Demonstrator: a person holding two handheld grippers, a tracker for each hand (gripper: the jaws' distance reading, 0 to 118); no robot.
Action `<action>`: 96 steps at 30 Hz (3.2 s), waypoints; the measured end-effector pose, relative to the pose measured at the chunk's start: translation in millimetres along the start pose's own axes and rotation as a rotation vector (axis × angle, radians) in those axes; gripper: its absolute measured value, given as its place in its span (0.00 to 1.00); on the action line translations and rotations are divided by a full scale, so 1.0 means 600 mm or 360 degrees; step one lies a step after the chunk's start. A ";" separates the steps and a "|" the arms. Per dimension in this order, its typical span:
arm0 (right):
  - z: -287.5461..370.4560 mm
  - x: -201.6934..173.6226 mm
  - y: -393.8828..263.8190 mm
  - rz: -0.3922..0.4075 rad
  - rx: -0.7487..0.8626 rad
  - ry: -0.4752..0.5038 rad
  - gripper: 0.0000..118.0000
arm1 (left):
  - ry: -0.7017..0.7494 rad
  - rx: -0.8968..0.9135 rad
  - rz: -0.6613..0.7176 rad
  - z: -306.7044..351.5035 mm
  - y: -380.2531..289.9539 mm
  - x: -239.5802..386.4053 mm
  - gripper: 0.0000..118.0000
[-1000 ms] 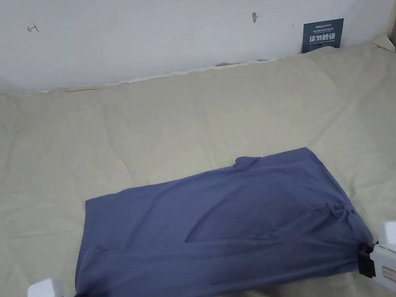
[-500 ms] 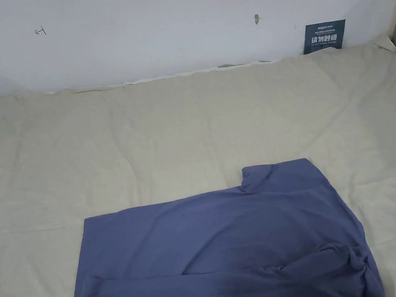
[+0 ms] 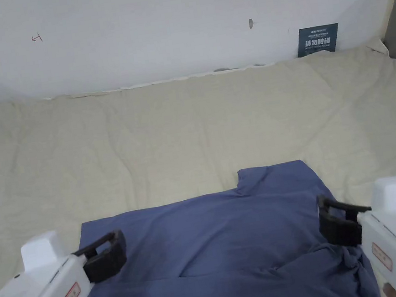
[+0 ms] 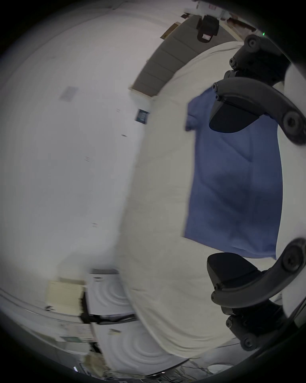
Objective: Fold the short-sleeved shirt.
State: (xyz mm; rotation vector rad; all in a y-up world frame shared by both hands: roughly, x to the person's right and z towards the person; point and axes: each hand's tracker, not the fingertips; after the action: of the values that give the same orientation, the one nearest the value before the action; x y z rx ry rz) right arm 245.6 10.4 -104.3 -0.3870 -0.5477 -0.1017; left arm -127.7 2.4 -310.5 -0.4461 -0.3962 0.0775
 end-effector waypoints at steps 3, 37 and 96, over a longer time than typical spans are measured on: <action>0.008 -0.020 0.026 0.0070 0.0174 -0.0036 0.89 | -0.0001 0.0208 -0.0075 0.009 0.020 0.029 0.85; -0.262 -0.034 0.023 0.0099 -0.0072 -0.0094 0.01 | 0.0220 -0.0970 -0.0030 -0.547 -0.015 -0.165 0.80; -0.075 0.125 -0.233 -0.0259 -0.0803 0.0062 0.02 | 0.0157 -0.0892 0.0055 -0.096 -0.197 -0.198 0.02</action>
State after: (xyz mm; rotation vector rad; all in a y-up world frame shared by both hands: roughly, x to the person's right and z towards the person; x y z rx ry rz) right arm 304.1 -135.5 -53.6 -0.8296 -0.5115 -0.4078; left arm -216.4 -146.3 -348.9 -1.0059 -0.3095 -0.0247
